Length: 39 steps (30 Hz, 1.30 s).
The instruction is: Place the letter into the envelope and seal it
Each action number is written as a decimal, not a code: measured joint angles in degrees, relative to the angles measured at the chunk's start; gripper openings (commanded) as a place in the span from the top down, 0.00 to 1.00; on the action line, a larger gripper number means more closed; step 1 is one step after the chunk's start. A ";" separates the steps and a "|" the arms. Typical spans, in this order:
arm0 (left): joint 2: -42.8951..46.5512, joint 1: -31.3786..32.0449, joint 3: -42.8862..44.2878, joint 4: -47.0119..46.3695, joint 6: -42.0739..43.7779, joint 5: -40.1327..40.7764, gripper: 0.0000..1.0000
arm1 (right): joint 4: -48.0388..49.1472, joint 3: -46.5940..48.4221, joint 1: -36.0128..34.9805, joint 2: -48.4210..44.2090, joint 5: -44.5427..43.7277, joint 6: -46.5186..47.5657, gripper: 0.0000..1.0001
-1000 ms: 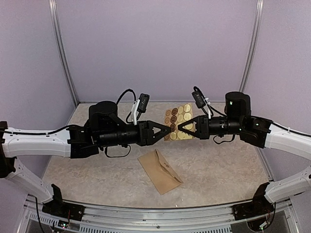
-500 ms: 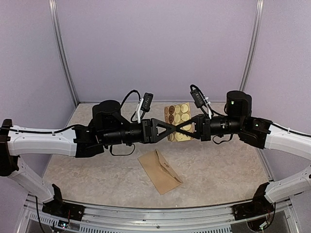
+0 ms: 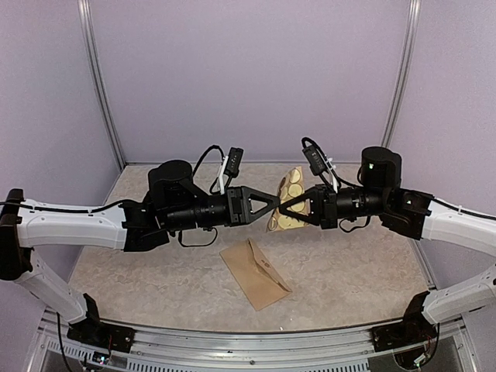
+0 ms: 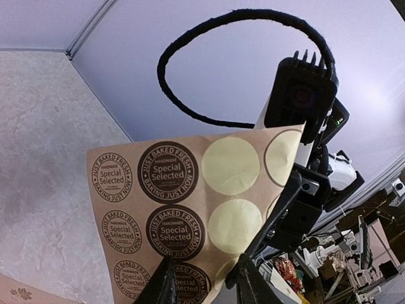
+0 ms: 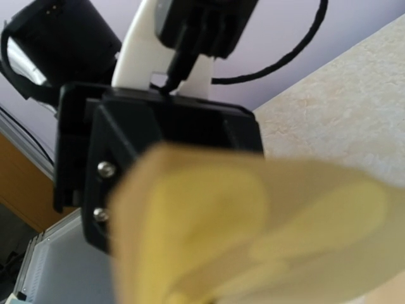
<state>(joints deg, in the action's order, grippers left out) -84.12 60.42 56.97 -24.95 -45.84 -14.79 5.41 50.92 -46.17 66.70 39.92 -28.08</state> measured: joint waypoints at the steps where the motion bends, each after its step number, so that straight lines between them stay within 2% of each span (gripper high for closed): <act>1: 0.00 -0.02 -0.11 -0.31 -0.15 -0.07 0.73 | 0.04 0.00 -0.02 -0.07 -0.02 0.00 1.00; 9: 0.00 -0.09 -0.37 -0.57 -0.70 -0.46 0.74 | 0.04 -0.11 -0.09 -0.59 -0.07 0.02 1.00; 25: 0.00 0.15 -1.46 0.13 -1.27 -0.81 0.84 | 0.00 -0.22 -0.09 -0.59 -1.14 0.22 1.00; 34: 0.00 0.44 -1.68 0.57 -1.20 -0.22 0.86 | -0.02 -0.22 -0.11 -0.59 -1.16 0.20 1.00; 39: 0.00 0.48 -1.57 0.70 -0.72 0.26 0.91 | -0.04 -0.22 -0.11 -0.59 -1.22 0.20 1.00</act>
<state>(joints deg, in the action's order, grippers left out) -84.12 60.90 55.40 -24.25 -46.57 -14.52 5.37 50.70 -46.28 66.11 38.70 -27.88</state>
